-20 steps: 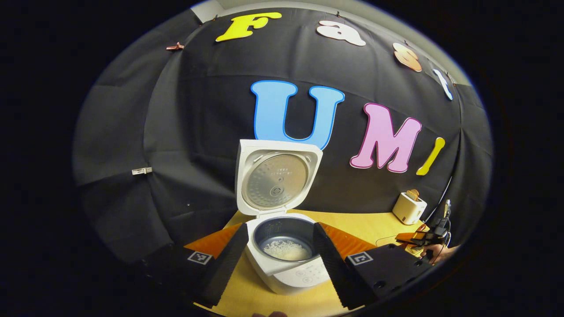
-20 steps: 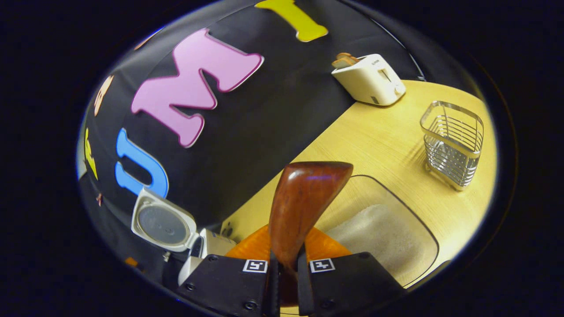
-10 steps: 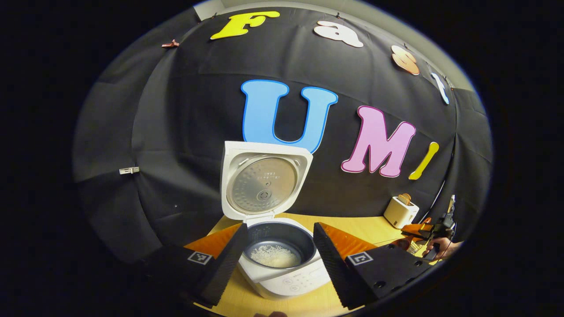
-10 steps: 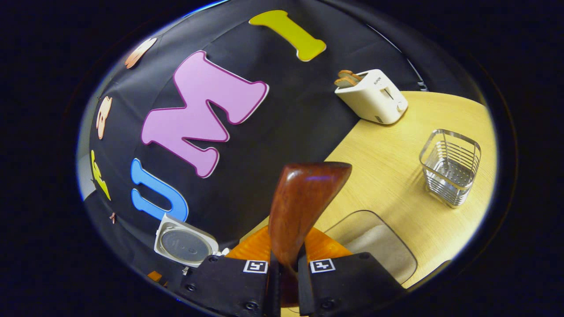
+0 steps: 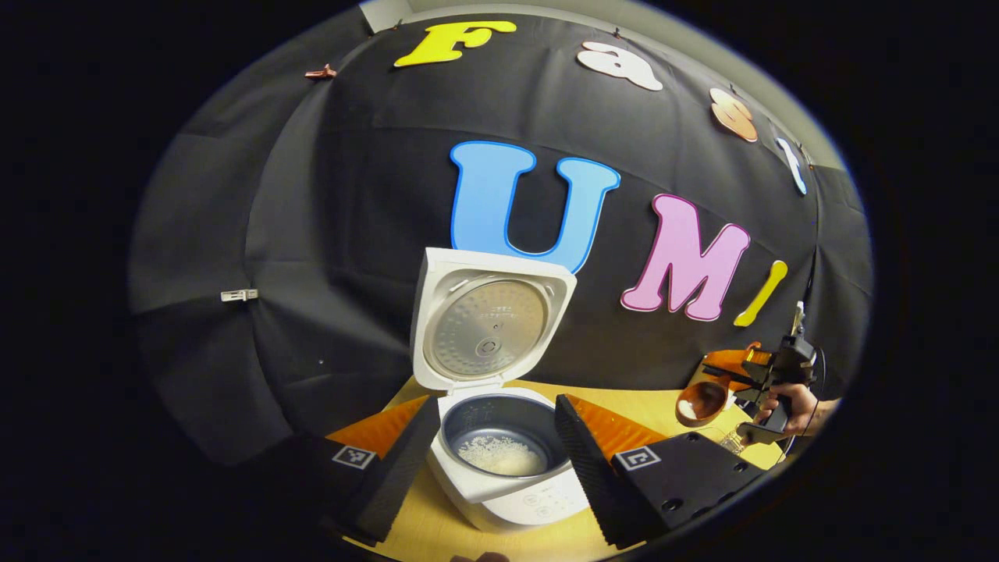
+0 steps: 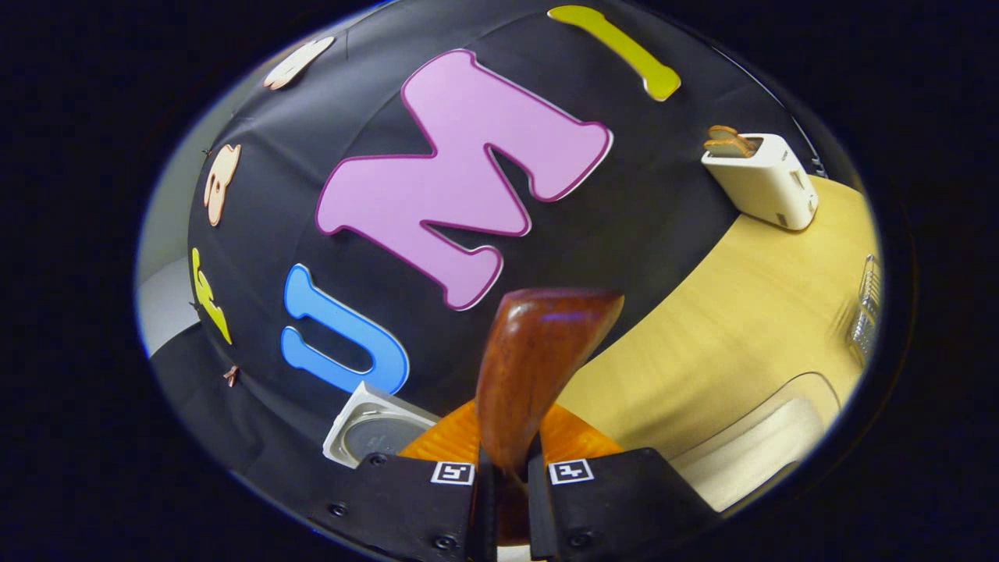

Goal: Close the left gripper, press the button to open the rice cooker; take a wooden spoon from the chopstick holder with the right hand, scoop a spoonful of rice and pour it into the rice cooker, then put the wooden spoon back into the chopstick holder.

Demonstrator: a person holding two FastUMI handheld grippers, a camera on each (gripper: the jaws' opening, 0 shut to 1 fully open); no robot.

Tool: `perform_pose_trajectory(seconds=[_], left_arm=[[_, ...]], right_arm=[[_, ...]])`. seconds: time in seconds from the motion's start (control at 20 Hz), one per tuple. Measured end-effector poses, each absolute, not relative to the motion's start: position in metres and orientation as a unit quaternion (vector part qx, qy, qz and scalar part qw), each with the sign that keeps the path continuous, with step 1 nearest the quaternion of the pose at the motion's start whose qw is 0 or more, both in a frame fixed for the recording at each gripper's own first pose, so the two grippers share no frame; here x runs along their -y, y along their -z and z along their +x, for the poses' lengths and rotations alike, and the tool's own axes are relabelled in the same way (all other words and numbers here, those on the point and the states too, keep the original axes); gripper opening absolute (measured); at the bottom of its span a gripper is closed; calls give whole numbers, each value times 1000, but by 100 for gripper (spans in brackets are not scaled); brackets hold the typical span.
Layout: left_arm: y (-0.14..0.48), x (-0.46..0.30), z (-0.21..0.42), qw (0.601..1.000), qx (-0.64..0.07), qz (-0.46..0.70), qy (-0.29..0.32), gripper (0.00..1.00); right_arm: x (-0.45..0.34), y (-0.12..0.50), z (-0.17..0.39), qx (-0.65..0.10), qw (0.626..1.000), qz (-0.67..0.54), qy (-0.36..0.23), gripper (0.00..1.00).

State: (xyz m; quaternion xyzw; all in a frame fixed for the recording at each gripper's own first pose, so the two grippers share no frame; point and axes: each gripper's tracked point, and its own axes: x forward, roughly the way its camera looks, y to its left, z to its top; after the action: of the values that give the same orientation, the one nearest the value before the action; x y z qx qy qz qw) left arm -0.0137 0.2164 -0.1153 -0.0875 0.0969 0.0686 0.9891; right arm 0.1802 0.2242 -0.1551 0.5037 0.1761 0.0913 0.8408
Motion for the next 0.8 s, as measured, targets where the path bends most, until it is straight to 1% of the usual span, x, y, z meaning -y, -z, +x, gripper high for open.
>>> perform_pose_trajectory(seconds=[0.35, 0.45, 0.6, 0.8], left_arm=[[123, -237, -21, 987, -97, -100, -79, 95], [124, -242, -25, 987, -96, -101, -84, 95], [124, -249, -31, 986, -92, -104, -89, 95], [123, -255, -36, 985, -88, -115, -95, 95]], right_arm=[[-330, 129, 213, -188, 853, 463, -150, 20], [-353, 125, 221, -190, 857, 451, -158, 20], [-384, 122, 233, -193, 871, 421, -163, 20], [-411, 129, 243, -200, 892, 374, -154, 19]])
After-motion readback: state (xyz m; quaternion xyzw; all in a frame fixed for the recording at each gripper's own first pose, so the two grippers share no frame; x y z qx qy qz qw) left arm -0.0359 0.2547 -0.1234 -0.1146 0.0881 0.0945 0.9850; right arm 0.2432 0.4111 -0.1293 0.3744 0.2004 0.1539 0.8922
